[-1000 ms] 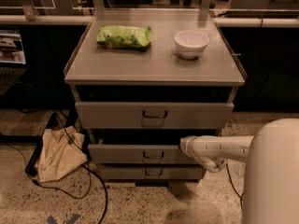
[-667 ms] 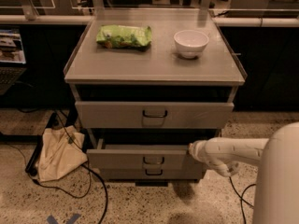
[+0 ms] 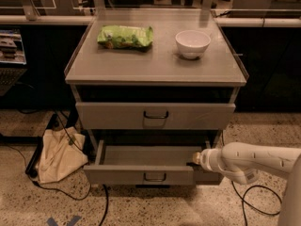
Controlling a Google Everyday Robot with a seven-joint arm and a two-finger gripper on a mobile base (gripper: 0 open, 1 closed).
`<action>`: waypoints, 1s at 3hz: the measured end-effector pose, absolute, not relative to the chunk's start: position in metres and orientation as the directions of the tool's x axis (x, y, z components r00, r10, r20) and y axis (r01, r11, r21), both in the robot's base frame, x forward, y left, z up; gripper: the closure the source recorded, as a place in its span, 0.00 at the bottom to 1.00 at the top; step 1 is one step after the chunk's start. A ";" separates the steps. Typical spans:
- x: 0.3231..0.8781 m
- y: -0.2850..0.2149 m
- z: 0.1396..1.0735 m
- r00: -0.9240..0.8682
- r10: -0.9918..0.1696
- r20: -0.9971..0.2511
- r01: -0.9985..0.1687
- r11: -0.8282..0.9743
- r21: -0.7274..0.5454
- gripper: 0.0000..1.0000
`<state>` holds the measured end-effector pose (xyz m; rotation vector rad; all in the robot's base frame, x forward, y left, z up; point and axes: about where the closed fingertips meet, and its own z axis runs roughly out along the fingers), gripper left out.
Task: Open middle drawer
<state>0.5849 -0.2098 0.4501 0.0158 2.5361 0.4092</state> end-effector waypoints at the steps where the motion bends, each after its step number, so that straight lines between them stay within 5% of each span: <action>1: 0.587 -0.207 0.447 -0.843 0.091 -0.529 -0.076 0.955 0.286 1.00; 3: 0.592 -0.200 0.417 -0.884 0.084 -0.459 -0.060 0.955 0.290 1.00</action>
Offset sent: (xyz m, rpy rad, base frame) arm 0.0120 0.0152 -0.0695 -0.0087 0.1896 0.0144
